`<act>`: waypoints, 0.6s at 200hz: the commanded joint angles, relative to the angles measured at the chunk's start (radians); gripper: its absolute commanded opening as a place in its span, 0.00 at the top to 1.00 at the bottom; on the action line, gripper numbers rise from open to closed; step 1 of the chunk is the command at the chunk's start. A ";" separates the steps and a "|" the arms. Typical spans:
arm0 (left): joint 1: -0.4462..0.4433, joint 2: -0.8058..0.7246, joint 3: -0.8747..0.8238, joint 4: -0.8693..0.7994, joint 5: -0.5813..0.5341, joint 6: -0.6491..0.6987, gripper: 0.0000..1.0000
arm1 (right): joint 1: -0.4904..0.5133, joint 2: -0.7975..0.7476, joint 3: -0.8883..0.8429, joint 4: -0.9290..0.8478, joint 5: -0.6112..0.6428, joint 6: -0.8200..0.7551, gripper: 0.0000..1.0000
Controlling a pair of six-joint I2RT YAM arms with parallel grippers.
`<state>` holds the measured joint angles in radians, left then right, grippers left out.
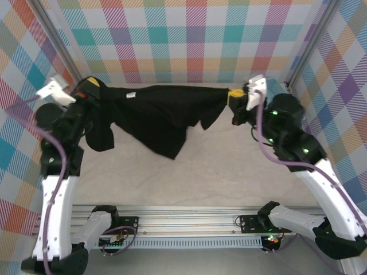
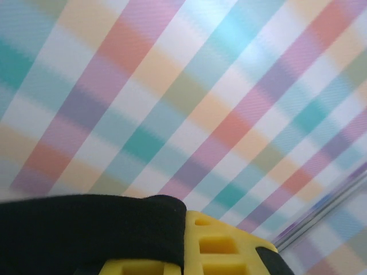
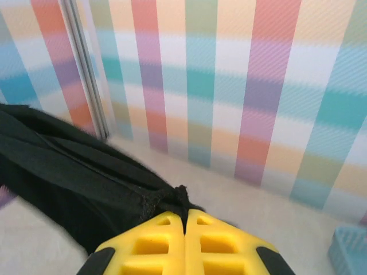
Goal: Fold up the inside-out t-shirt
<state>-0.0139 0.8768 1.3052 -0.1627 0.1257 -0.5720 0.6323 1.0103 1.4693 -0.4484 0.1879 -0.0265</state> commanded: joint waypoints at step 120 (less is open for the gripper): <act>-0.012 0.410 0.579 -0.216 -0.039 0.099 1.00 | -0.123 0.314 0.585 0.040 0.347 -0.395 1.00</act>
<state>-0.0257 1.1133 1.8942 -0.3676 0.1822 -0.5003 0.6254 1.1374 1.9572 -0.4564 0.3679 -0.3286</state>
